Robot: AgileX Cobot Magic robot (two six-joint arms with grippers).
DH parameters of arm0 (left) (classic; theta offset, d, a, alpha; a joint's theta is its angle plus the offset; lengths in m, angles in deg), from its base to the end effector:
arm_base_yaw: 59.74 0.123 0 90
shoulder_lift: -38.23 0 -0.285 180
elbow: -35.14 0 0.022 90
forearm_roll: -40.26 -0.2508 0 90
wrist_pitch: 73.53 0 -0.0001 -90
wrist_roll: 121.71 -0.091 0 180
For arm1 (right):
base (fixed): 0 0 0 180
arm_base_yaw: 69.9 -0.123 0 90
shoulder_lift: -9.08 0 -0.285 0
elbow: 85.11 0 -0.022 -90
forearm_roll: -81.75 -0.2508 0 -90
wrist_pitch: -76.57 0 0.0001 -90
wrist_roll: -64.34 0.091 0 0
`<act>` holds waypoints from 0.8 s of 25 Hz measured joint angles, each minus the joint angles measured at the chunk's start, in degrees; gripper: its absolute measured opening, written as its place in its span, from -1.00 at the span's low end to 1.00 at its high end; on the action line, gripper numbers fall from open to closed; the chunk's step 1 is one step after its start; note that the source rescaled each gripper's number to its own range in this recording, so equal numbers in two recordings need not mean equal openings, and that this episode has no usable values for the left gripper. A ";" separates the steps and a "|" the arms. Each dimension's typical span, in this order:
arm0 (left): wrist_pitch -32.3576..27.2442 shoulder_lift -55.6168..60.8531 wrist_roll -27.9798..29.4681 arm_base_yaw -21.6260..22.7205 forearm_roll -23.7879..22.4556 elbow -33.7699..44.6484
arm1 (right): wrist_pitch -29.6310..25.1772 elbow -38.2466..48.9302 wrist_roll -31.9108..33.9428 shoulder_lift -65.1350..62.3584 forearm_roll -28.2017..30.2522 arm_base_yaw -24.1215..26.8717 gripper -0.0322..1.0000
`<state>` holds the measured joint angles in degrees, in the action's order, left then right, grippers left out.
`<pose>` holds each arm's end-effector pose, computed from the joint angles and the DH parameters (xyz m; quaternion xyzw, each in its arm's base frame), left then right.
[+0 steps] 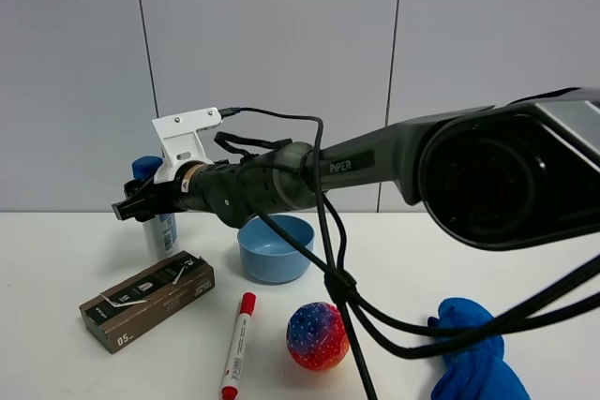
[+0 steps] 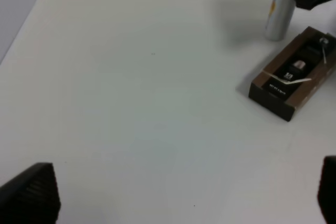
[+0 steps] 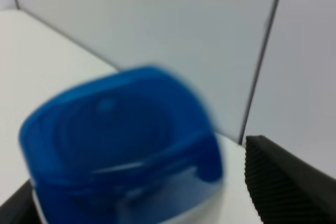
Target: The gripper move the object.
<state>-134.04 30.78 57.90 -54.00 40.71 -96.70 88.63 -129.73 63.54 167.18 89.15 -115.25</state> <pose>-0.0063 -0.0013 0.2796 -0.0394 0.8477 0.0244 0.5285 0.4146 0.4231 0.1313 -0.3555 0.6881 0.2122 0.5960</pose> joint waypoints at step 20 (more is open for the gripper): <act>0.00 0.00 0.00 0.00 0.00 0.00 | -17.83 0.00 2.96 -13.73 1.63 -3.52 0.60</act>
<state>-134.04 30.78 57.90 -54.00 40.71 -96.70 70.80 -129.73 66.50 153.45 90.78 -118.77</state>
